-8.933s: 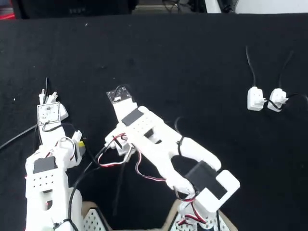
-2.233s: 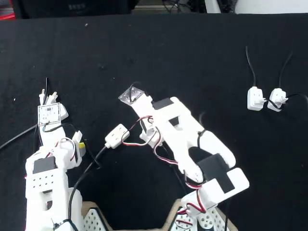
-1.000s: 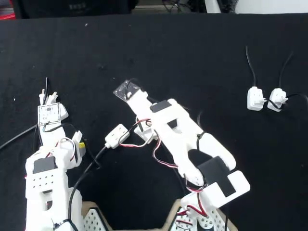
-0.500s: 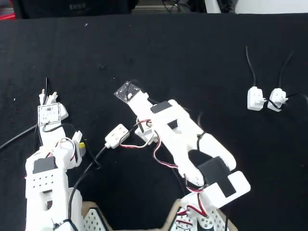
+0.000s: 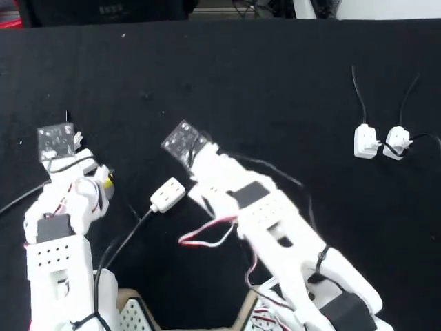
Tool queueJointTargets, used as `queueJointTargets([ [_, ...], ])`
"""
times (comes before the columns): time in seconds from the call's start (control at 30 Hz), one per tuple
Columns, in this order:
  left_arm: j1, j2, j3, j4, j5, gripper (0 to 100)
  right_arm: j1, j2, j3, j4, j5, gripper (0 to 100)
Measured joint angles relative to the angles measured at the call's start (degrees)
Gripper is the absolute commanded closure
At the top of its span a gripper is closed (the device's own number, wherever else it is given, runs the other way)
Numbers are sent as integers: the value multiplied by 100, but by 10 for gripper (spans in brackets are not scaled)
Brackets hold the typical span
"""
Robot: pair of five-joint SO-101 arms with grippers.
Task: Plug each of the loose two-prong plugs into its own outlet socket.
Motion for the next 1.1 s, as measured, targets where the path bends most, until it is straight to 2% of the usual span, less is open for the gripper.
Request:
queueJointTargets([
  [0.1,53,0,-316,0,431,762,-229,0,387,-1011,-545,988],
  [0.17,325,0,-440,0,686,762,-396,0,527,-1512,-993,988],
  [0.3,923,0,-466,-158,1108,762,-765,0,589,-1802,-1530,987],
  [0.47,1363,0,-466,-440,1275,762,-1055,0,712,-1864,-1609,987],
  [0.7,2040,0,-466,-440,1433,762,-1222,0,721,-1873,-1767,987],
  [0.83,2092,0,-431,-440,1407,762,-1240,-123,738,-1873,-1925,987],
  [1.1,2145,-62,-35,-536,958,762,-1248,-1363,1433,-1864,-1943,987],
])
